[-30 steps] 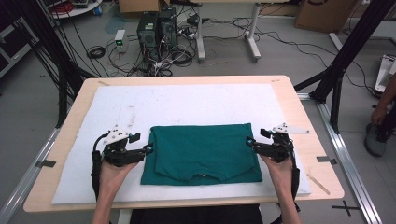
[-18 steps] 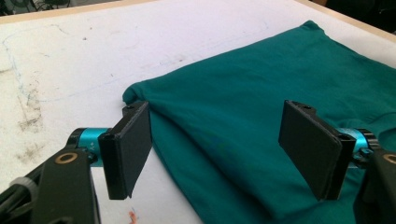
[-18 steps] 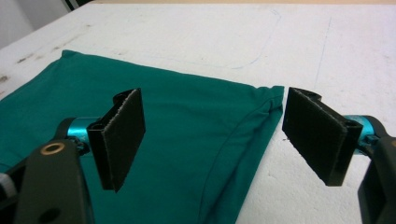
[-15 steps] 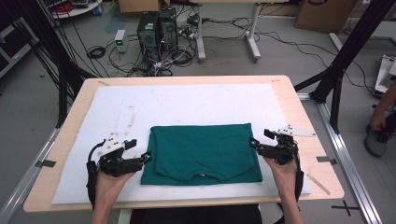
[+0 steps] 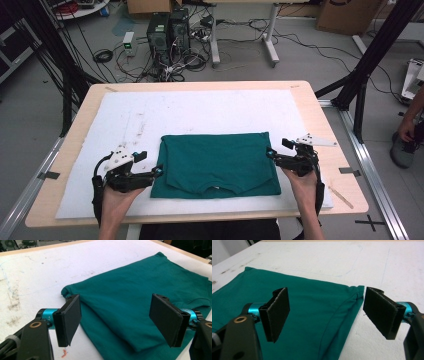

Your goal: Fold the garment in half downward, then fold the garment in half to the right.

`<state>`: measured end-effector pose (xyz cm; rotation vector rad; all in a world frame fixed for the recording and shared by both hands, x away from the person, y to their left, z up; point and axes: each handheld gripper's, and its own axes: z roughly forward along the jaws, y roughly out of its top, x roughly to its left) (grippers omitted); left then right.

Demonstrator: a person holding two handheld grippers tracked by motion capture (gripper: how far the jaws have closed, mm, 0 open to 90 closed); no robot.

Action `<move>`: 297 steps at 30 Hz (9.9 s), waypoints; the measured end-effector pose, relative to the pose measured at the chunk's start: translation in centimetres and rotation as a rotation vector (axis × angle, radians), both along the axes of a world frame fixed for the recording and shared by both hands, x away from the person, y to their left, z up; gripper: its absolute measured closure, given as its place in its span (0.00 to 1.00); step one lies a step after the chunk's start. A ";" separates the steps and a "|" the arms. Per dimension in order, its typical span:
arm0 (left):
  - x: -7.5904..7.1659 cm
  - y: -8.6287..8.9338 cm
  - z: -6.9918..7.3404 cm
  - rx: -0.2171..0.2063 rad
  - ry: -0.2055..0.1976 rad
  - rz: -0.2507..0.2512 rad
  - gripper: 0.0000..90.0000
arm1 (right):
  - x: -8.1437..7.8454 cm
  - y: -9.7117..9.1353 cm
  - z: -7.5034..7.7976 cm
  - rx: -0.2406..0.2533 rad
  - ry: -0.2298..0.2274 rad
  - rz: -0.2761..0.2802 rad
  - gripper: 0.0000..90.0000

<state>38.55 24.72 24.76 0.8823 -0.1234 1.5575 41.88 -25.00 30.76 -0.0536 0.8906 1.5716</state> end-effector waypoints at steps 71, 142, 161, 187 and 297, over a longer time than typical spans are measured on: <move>6.1 -3.3 -1.2 -0.097 0.163 0.073 0.69 | -0.7 4.3 0.5 -0.115 0.025 -0.014 0.24; 6.2 -2.9 -0.9 -0.050 0.180 0.046 0.95 | 1.1 32.8 13.6 -0.573 0.262 -0.177 0.57; 6.1 -2.9 -1.0 -0.046 0.176 0.052 0.95 | 1.7 33.4 13.7 -0.545 0.248 -0.239 0.93; 3.1 0.7 -2.6 -0.006 0.087 -0.079 0.95 | -2.2 33.7 13.1 -0.594 0.175 -0.121 0.95; 2.1 -25.9 3.6 0.349 0.109 -0.006 0.66 | -0.8 2.9 11.7 -0.197 0.259 -0.035 0.57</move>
